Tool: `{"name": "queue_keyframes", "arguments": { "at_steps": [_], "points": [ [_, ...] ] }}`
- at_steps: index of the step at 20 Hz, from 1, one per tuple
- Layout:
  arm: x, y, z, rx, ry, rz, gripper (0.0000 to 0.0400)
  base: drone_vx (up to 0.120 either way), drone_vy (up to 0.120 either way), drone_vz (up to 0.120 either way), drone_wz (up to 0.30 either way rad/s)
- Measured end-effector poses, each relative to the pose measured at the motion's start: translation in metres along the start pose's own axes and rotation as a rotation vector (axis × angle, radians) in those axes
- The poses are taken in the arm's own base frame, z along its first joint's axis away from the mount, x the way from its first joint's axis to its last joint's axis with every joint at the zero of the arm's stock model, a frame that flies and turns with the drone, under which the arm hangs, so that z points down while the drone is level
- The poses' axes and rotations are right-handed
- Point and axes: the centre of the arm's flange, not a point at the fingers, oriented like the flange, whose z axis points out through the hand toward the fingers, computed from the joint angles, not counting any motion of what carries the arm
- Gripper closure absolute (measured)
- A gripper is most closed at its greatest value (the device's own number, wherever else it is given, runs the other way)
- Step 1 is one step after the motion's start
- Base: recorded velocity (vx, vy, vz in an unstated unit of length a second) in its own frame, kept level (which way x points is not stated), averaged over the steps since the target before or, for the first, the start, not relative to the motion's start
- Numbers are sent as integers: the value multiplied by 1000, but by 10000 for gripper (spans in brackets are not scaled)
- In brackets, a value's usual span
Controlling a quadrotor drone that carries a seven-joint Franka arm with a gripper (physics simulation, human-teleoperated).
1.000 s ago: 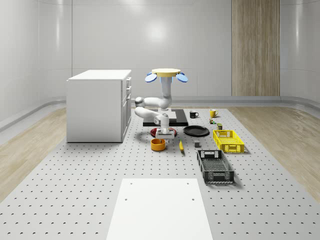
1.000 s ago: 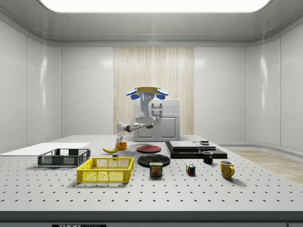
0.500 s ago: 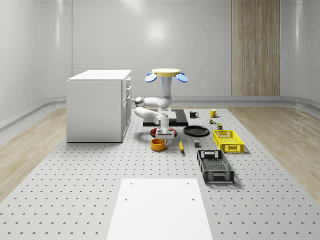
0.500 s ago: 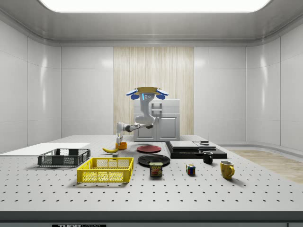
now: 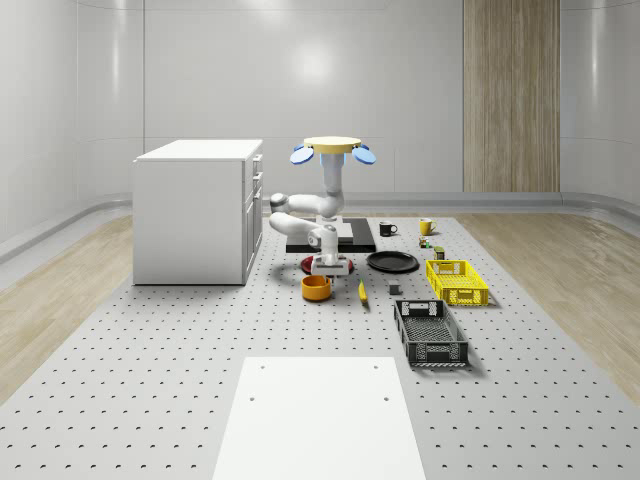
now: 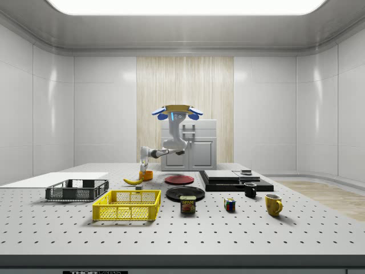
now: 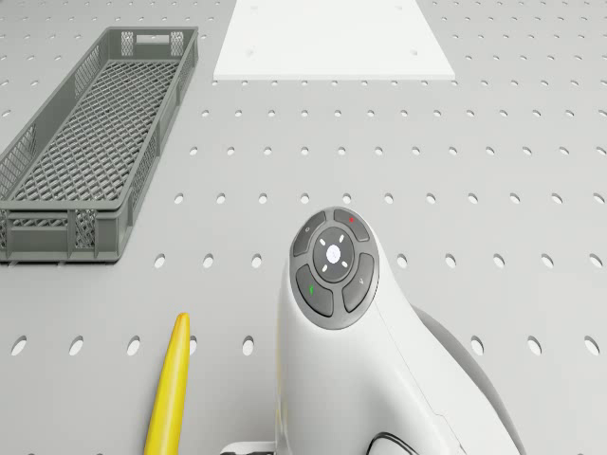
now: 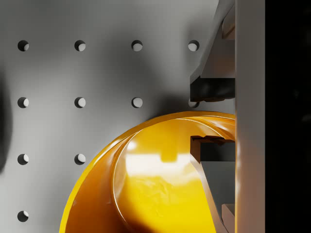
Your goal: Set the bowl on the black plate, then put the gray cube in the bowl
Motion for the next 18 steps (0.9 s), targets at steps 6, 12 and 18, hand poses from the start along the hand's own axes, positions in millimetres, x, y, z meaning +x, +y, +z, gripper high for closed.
{"name": "queue_keyframes", "arguments": {
  "at_steps": [6, 12, 18],
  "points": [
    [0, 0, -14, 0, 0, 0, 300, -13, 27, 120, 0],
    [0, 0, -18, 0, 0, 0, 300, -120, 120, 120, 0],
    [0, 0, -19, 0, 0, 0, 300, -120, 120, 0, 0]
  ]
}}
